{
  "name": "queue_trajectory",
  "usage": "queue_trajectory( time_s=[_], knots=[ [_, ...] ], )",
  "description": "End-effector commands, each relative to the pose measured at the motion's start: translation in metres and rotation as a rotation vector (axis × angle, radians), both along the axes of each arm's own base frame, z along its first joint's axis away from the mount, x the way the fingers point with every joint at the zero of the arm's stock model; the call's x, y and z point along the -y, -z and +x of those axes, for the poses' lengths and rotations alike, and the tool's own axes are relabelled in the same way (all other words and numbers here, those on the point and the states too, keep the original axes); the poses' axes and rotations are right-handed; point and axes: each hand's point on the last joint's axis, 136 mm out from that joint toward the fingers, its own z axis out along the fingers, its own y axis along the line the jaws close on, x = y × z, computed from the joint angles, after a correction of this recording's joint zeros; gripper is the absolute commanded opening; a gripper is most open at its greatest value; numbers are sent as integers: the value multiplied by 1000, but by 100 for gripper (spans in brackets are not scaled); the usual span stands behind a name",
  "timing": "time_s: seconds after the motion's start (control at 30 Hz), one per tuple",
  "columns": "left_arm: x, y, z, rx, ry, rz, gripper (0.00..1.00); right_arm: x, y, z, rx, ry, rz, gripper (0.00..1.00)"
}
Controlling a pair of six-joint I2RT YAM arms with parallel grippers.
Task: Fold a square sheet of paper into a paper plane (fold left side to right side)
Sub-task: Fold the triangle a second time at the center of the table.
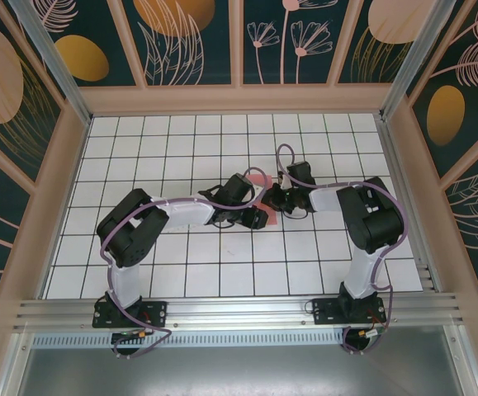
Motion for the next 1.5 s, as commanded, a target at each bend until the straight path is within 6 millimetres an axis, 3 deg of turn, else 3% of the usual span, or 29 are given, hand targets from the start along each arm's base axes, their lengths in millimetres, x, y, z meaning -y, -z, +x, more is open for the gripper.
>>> queue_trajectory(
  time_s=[0.0,0.4,0.67,0.8,0.97,1.23,1.47],
  knots=[
    [-5,13,-1,-17,-11,11,47,23,32,-20,-88,18,-112,11],
    [-9,30,-18,-83,-9,-13,46,24,23,-13,-69,17,-107,10],
    [-23,43,-30,-117,-38,-3,37,30,-29,-1,47,11,-7,9],
    [-22,43,-33,-129,-39,-20,32,28,-41,-12,66,-1,20,4],
    [-23,43,-32,-123,-42,-15,29,12,-40,-28,57,-21,59,1],
    [-28,44,-32,-116,-50,4,28,-18,-29,-33,35,-71,75,1],
    [-31,45,-31,-108,-58,21,29,-25,-10,-32,11,-85,34,1]
  ],
)
